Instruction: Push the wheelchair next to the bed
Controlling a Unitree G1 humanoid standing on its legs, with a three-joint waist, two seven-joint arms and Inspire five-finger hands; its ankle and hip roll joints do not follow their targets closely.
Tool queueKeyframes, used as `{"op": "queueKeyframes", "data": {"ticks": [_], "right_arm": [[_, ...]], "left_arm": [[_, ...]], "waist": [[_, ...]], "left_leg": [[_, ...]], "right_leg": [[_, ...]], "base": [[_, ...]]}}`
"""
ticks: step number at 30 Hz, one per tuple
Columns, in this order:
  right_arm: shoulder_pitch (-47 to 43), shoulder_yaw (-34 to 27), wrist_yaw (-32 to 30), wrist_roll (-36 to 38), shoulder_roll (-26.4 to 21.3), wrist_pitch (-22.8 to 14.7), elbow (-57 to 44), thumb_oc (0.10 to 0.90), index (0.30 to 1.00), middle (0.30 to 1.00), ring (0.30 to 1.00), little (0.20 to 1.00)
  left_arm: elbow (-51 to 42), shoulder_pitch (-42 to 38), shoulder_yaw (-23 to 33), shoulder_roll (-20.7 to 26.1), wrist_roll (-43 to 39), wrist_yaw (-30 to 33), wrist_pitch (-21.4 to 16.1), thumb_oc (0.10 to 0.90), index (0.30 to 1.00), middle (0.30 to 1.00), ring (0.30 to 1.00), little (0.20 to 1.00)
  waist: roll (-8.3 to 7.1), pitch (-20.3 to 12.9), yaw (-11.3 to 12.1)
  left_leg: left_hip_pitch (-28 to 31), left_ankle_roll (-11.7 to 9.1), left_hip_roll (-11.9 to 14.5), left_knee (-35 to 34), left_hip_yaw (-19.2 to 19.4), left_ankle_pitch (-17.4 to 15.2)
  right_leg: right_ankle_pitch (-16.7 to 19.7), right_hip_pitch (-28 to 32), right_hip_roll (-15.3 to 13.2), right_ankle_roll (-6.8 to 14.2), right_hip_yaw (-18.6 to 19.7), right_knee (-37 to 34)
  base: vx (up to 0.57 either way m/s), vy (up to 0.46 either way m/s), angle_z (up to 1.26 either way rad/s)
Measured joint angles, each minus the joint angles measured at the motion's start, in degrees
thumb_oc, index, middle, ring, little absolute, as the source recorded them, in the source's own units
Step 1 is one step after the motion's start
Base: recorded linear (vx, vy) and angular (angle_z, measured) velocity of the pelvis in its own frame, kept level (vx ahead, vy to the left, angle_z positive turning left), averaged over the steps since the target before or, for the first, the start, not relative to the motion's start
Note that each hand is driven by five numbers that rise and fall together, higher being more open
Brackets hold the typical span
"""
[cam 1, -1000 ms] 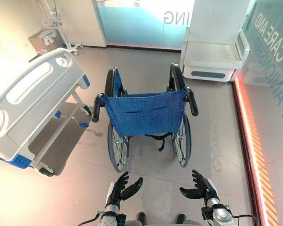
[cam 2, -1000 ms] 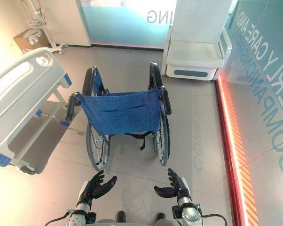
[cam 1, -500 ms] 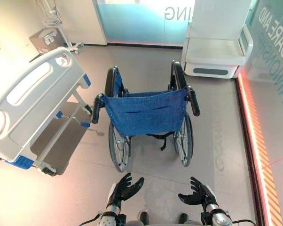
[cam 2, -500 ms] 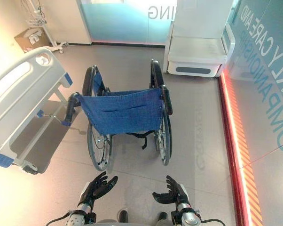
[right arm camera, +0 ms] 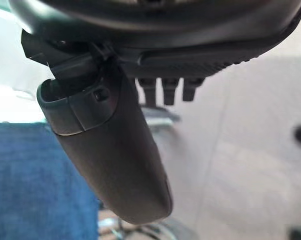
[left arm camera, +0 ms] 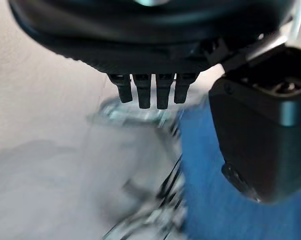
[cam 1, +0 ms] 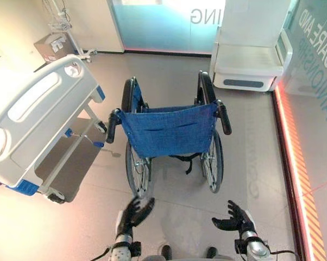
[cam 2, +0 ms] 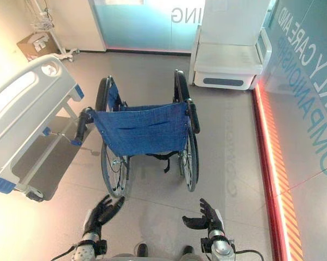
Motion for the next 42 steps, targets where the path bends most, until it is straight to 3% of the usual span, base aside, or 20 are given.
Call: {"op": "queueKeyframes", "data": {"ticks": [5, 11, 15, 23, 27, 34, 42], "right_arm": [[-5.1, -8.4, -4.0, 0.3, -5.9, 1.5, -2.3, 0.8, 0.9, 0.9, 0.9, 0.9], [-12.4, -10.8, -8.3, 0.6, -13.2, 3.5, -8.5, 0.8, 0.9, 0.9, 0.9, 0.9], [-16.7, -10.8, -11.6, 1.0, -13.8, 3.7, -17.3, 0.8, 0.9, 0.9, 0.9, 0.9], [-25.5, -10.3, -16.9, 1.0, -13.8, 4.6, -22.4, 0.8, 0.9, 0.9, 0.9, 0.9], [-28.3, -10.2, -17.7, 2.9, -13.8, 5.4, -25.5, 0.8, 0.9, 0.9, 0.9, 0.9], [-31.0, -10.0, -17.3, 5.6, -14.8, 8.2, -27.3, 0.8, 0.9, 0.9, 0.9, 0.9], [-31.0, -9.9, -15.1, 7.2, -14.9, 8.8, -31.3, 0.8, 0.9, 0.9, 0.9, 0.9]], "left_arm": [[-4.1, -2.8, 6.6, 4.8, -1.9, 6.5, 0.0, 0.8, 0.9, 0.9, 0.9, 0.9], [-6.8, -6.8, 9.8, 9.2, -2.0, 11.3, 0.0, 0.8, 0.9, 0.9, 0.9, 0.9], [-14.0, -9.2, 9.8, 11.6, -2.9, 10.5, -0.5, 0.8, 0.9, 0.9, 0.9, 0.9], [-20.4, -19.0, 9.6, 14.6, -4.2, 10.7, -2.0, 0.8, 0.9, 0.9, 0.9, 0.9], [-22.8, -22.2, 9.2, 17.2, -4.2, 8.3, -1.9, 0.8, 0.9, 0.9, 0.9, 0.9], [-27.2, -25.2, 4.9, 22.8, -4.0, -0.2, 1.3, 0.8, 0.9, 0.9, 0.9, 0.9], [-29.3, -25.2, 2.6, 26.6, -1.3, -11.7, 9.4, 0.8, 0.9, 0.9, 0.9, 0.9]], "waist": [[-0.43, 0.0, 0.3], [-0.61, 0.1, 0.2], [-0.62, 0.2, 0.1], [-0.59, 0.2, 0.5], [-0.58, 0.2, 0.4], [-0.58, 0.2, 0.5], [-0.57, 0.5, 0.4]], "left_leg": [[0.6, 0.0, -0.2, 0.0, -0.1, 0.0], [1.1, 0.0, -0.2, 0.0, -0.3, 0.0], [0.9, 0.0, -0.2, 0.0, -0.5, 0.1], [0.4, 0.0, -0.3, 0.0, -0.6, 0.3], [0.3, 0.0, -0.3, 0.0, -0.7, 0.3], [-0.5, -0.1, -0.3, 0.0, -0.7, 0.3], [-1.0, -0.1, -0.3, 0.0, -0.7, 0.3]], "right_leg": [[0.2, 1.0, 0.0, 0.2, 0.1, -0.6], [1.1, 1.9, 0.2, 0.1, 0.2, -2.1], [1.6, 2.0, 0.3, 0.0, 0.3, -2.9], [1.6, 1.8, 0.3, 0.0, 0.4, -2.9], [1.6, 1.7, 0.3, 0.1, 0.4, -2.9], [1.6, 1.0, 0.3, 0.1, 0.5, -2.9], [1.6, 0.6, 0.3, 0.1, 0.5, -2.9]], "base": [[0.0, -0.001, 0.03], [0.0, 0.004, 0.01], [-0.03, 0.01, -0.02], [-0.01, 0.001, 0.03], [0.0, 0.0, 0.0], [0.0, 0.0, 0.0], [0.0, 0.0, 0.0]]}}
